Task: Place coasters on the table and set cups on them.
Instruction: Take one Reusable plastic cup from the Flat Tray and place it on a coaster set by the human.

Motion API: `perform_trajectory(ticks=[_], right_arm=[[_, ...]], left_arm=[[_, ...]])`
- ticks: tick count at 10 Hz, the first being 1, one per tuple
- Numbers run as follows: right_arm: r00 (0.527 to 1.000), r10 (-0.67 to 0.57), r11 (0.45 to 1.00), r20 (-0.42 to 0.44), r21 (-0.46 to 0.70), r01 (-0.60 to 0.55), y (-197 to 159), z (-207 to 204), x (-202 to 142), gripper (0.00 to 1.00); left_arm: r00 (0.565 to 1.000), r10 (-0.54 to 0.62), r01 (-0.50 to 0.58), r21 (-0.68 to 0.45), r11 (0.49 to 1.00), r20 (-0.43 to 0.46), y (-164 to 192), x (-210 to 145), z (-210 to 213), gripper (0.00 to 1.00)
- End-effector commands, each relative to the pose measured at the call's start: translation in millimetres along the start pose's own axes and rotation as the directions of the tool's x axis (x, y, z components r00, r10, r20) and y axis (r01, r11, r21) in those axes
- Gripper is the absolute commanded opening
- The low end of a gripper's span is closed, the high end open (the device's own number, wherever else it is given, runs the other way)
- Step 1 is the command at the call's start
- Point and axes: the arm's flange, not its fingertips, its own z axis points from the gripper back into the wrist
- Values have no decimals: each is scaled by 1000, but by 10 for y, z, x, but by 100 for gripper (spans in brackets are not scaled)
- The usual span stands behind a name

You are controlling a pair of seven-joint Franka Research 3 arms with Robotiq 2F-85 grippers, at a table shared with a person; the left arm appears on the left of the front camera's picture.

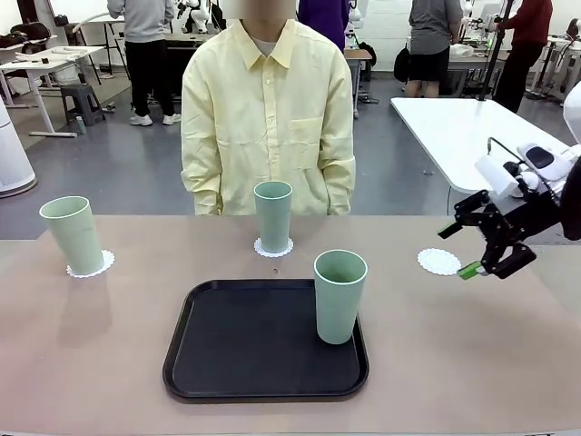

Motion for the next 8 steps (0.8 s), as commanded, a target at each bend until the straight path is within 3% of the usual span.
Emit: perform_trajectory(ticks=[1,4,5,6,7,8], right_arm=[[986,-87,996,141,46,82,-221,-73,-116,100],[949,-209,972,236,161,173,-180,-181,-200,100],[948,-220,969,230,167,185,-135,-211,-221,100],[963,-229,969,141,129,212,-30,-190,-123,100],[956,-185,975,229,162,150,-103,-202,-232,100],[956,-185,975,229,162,150,-103,-202,-232,100]], left_arm=[[1000,0,0,-6,1000,1,-21,-10,20,100],[1000,0,0,-6,1000,1,-21,-10,20,100],[1000,0,0,-6,1000,1,-21,-10,20,100],[1000,0,0,-6,1000,1,-21,-10,20,100],[1000,0,0,-6,1000,1,-21,-10,20,100],[1000,0,0,-6,1000,1,-21,-10,20,100]])
